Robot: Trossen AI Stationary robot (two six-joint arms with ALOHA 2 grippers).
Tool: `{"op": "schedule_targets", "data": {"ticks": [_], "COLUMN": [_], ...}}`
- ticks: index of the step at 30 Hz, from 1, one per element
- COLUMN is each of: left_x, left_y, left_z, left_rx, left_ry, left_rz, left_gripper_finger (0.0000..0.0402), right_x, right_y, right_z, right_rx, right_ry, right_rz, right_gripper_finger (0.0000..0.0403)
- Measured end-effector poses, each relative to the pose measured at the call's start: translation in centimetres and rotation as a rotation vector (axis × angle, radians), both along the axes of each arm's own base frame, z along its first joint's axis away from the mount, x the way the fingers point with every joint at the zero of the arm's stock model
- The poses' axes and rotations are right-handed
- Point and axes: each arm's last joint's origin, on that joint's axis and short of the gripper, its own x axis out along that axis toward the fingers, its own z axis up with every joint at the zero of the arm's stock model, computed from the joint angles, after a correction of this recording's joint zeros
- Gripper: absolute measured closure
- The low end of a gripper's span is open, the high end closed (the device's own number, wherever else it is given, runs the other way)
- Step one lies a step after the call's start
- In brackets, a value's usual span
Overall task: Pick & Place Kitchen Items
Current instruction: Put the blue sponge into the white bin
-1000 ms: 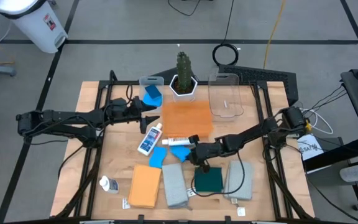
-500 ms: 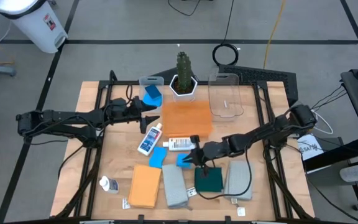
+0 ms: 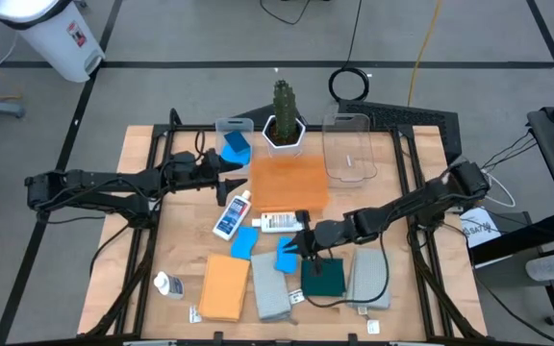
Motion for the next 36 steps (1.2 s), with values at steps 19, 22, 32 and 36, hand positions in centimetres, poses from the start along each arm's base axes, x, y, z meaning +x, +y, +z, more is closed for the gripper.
{"op": "schedule_targets", "data": {"ticks": [19,22,32,36], "left_x": [0.0,0.0,0.0,0.0], "left_y": [0.0,0.0,0.0,0.0], "left_z": [0.0,0.0,0.0,0.0], "left_rx": [0.004,0.004,0.004,0.004], "left_ry": [0.003,0.002,0.002,0.002], "left_rz": [0.001,0.001,0.002,0.002], "left_gripper_finger": [0.0144,0.0144,0.0144,0.0144], "right_x": [1.7,1.9,1.3,1.2], "right_y": [-0.7,-1.1,-2.9,-2.9], "right_z": [-6.6,-7.7,-9.6,-9.7], "right_rx": [0.032,0.034,0.045,0.047], "right_ry": [0.216,0.250,0.440,0.445], "right_rz": [0.006,0.002,-0.069,-0.056], "right_gripper_finger": [0.0104,0.0119,0.0192,0.0239]}}
